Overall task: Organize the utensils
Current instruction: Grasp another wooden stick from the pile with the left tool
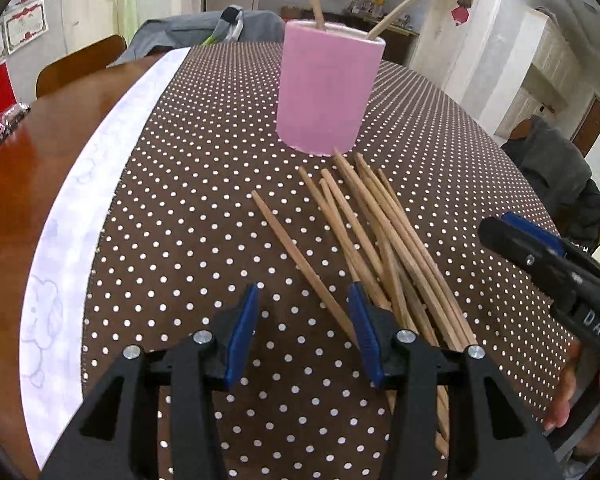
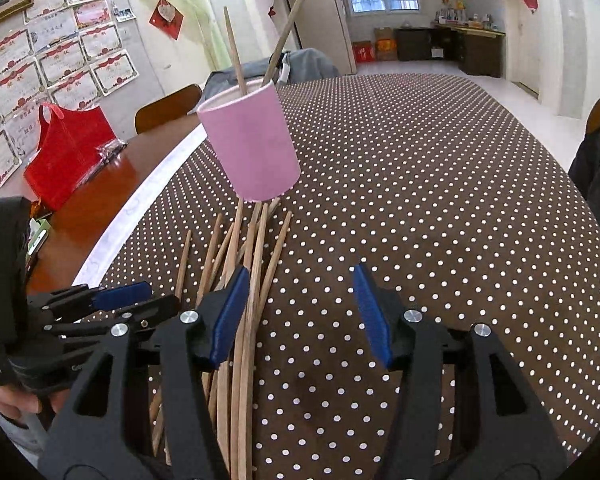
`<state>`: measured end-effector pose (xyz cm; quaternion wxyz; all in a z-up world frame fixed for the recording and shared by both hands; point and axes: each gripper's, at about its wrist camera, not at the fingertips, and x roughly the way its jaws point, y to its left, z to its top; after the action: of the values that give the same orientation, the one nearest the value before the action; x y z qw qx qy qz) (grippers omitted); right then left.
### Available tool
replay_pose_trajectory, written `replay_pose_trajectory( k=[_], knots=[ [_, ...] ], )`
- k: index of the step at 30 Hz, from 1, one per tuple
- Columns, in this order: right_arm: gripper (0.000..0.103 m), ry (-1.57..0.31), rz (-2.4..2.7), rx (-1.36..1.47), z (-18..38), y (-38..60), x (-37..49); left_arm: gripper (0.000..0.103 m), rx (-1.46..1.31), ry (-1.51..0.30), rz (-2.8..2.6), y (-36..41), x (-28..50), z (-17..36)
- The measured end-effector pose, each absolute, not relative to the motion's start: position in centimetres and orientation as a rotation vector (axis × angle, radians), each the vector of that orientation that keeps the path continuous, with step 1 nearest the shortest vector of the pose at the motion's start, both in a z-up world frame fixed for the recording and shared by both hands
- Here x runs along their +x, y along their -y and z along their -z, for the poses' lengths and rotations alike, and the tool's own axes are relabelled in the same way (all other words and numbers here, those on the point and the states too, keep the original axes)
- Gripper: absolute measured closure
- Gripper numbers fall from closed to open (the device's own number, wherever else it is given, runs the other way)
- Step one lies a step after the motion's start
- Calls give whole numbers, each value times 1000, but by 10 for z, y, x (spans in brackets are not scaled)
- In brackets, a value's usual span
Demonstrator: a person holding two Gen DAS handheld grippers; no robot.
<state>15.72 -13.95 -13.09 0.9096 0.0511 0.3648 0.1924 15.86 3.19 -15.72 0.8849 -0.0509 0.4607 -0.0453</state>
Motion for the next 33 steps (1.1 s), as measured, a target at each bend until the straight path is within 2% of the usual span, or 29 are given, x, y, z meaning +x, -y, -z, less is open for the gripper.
replay_pose_trajectory(
  k=[12, 19, 22, 31, 33],
  knots=[
    [49, -843, -450, 55, 140, 122, 173, 58, 35, -973, 99, -25, 168, 158],
    [50, -886, -457, 8, 147, 108, 181, 82, 56, -965, 99, -34, 175, 157],
    [59, -905, -456, 7, 148, 105, 185, 89, 47, -974, 111, -39, 179, 156],
    [68, -964, -441, -58, 148, 95, 195, 89, 55, -986, 109, -38, 189, 156],
    [74, -976, -430, -95, 148, 89, 199, 89, 58, -988, 101, -36, 190, 156]
  ],
)
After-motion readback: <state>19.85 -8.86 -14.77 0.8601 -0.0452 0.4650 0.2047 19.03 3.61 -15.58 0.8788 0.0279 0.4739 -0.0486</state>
